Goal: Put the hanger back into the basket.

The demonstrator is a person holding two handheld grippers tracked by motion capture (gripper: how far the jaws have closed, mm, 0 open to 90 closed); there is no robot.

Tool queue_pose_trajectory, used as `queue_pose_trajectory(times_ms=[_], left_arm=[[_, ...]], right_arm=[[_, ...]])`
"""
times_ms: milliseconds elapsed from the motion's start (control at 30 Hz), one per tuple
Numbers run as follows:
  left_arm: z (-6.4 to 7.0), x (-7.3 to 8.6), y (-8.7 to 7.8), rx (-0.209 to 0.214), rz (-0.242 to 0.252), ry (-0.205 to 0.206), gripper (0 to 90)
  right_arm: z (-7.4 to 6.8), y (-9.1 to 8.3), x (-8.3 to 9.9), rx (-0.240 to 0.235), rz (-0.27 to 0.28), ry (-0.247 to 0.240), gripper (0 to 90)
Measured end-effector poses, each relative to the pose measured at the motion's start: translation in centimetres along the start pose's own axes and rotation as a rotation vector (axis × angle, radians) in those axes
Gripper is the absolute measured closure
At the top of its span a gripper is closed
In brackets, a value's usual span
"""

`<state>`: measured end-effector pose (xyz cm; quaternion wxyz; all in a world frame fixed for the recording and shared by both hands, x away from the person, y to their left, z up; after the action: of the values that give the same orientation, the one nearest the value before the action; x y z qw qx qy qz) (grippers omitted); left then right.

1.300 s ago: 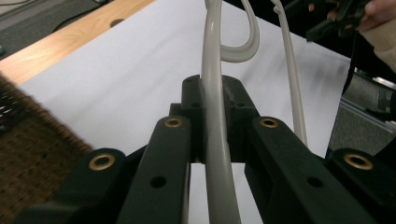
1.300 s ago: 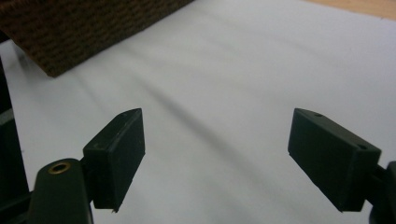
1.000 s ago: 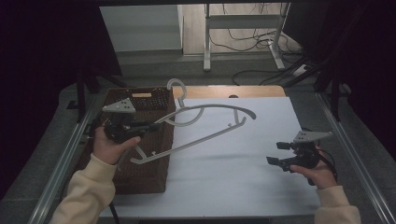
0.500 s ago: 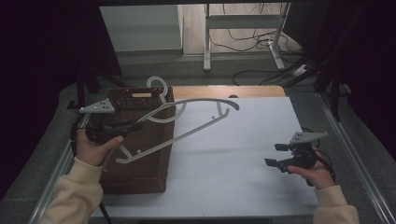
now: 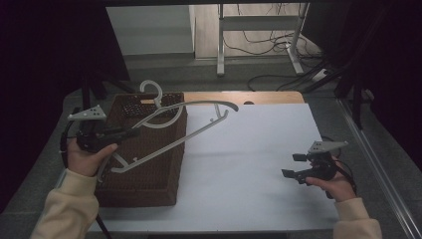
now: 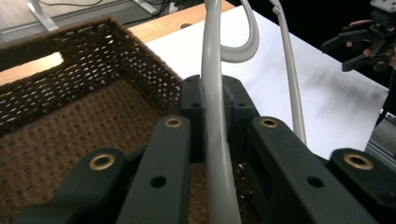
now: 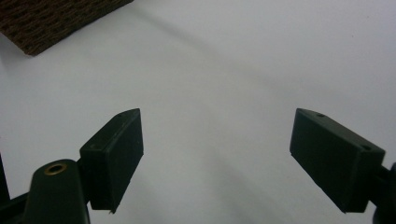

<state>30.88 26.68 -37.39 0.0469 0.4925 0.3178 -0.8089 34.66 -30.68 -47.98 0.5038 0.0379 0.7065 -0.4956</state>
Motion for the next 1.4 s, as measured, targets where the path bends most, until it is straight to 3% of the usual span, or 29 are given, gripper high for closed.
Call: queue_pose_trajectory(times_ms=[933,1400], left_arm=[[-4.5,4.2,-4.2,-0.125,0.048,-0.100,82.0],[-5.6,5.3,-5.5,-0.161,0.092,-0.135,81.9]], right_arm=[[-0.1,0.4,0.1,0.016,-0.023,-0.011,17.7],[0.0,0.5,0.1,0.021,-0.021,-0.010,17.3]])
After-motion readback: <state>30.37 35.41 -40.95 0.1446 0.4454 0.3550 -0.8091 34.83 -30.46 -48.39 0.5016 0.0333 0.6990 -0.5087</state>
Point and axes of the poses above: each handheld gripper's, and its own axes: y roughly forward along the jaws, x roughly out of its underside, z roughly to its right, the point moved 3 cm from there along y, roughly forward along the jaws, and after that the axes turned 13 degrees about x, right-handed, at the moved point
